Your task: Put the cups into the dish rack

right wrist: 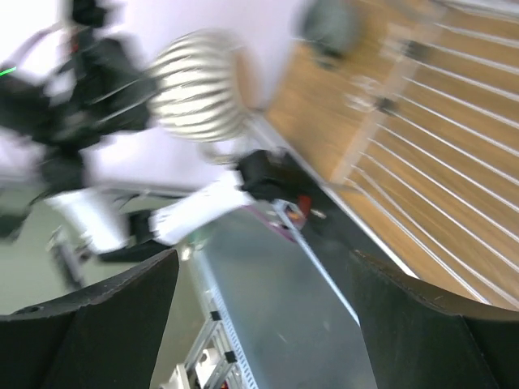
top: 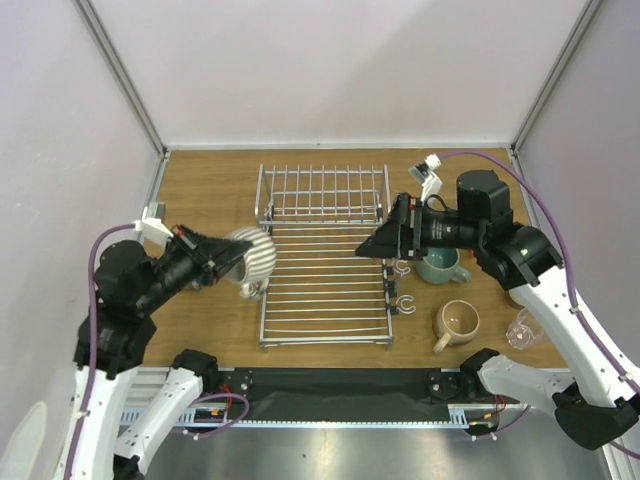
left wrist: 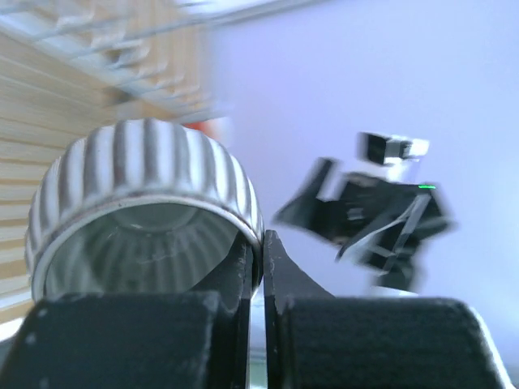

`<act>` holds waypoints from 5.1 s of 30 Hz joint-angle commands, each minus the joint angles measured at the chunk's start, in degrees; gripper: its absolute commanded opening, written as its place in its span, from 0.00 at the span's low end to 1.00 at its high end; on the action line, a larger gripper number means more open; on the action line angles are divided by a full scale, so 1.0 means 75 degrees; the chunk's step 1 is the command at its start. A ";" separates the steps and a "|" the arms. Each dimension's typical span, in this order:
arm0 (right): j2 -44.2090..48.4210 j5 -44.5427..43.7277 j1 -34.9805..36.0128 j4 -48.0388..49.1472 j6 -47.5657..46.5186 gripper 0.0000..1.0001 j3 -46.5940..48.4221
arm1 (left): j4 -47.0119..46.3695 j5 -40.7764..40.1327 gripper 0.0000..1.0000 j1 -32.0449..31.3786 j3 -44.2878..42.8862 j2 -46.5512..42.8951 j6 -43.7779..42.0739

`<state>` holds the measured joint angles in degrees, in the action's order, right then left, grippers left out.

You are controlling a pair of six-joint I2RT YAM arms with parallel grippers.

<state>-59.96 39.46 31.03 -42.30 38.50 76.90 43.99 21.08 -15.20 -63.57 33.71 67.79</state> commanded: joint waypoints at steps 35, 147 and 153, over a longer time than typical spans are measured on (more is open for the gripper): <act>-0.2411 -0.0199 0.2320 0.6589 0.2496 0.75 0.0902 | -1.0694 0.0072 0.00 -0.0809 0.1726 0.1013 0.3794; -0.6220 -1.0477 0.5226 0.3274 -0.1360 0.49 0.0199 | 0.5326 -0.2037 0.78 -0.0399 -0.3465 0.0333 -0.3929; -0.5578 -1.0359 0.5320 0.2735 -0.0997 0.59 -0.0057 | 0.5268 -0.2026 0.78 -0.0399 -0.3384 0.0356 -0.4011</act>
<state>-105.91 -37.06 70.43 -19.94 28.88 76.51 77.73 6.11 -18.55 -87.99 35.20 39.77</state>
